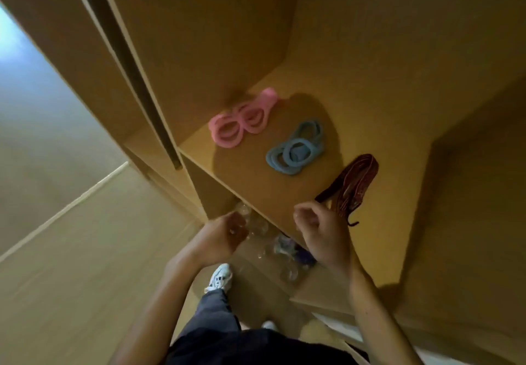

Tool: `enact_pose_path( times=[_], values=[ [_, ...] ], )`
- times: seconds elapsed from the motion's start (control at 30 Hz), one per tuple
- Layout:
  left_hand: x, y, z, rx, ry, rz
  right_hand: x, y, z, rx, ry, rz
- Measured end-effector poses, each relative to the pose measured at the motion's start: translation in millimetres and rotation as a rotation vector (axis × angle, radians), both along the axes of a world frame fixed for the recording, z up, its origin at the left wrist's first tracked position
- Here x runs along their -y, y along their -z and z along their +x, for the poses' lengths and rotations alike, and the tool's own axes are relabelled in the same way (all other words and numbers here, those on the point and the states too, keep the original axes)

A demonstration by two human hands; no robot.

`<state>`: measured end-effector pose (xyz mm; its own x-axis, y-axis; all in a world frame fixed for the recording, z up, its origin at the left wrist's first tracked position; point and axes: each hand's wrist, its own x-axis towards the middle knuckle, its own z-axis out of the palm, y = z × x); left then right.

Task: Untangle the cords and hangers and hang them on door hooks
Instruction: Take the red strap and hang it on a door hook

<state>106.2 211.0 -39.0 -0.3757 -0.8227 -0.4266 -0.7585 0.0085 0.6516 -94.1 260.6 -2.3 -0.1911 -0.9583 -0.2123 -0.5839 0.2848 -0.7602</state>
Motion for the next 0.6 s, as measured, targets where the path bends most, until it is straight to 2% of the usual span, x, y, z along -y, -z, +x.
enact_pose_path(
  times=[0.13,0.23,0.33,0.4,0.6],
  values=[
    [66,-13,-8,-0.049,0.199,-0.050,39,-7,-19,-0.122,0.464,0.005],
    [106,-17,-20,-0.051,0.278,-0.046,66,4,-37,-0.280,0.723,0.151],
    [130,-20,-39,0.011,0.357,-0.076,86,21,-41,-0.356,0.788,0.412],
    [140,-20,-48,-0.001,0.407,-0.088,96,31,-39,-0.365,0.823,0.505],
    [155,-6,-61,-0.107,0.449,-0.036,111,38,-37,-0.293,0.886,0.488]
  ],
)
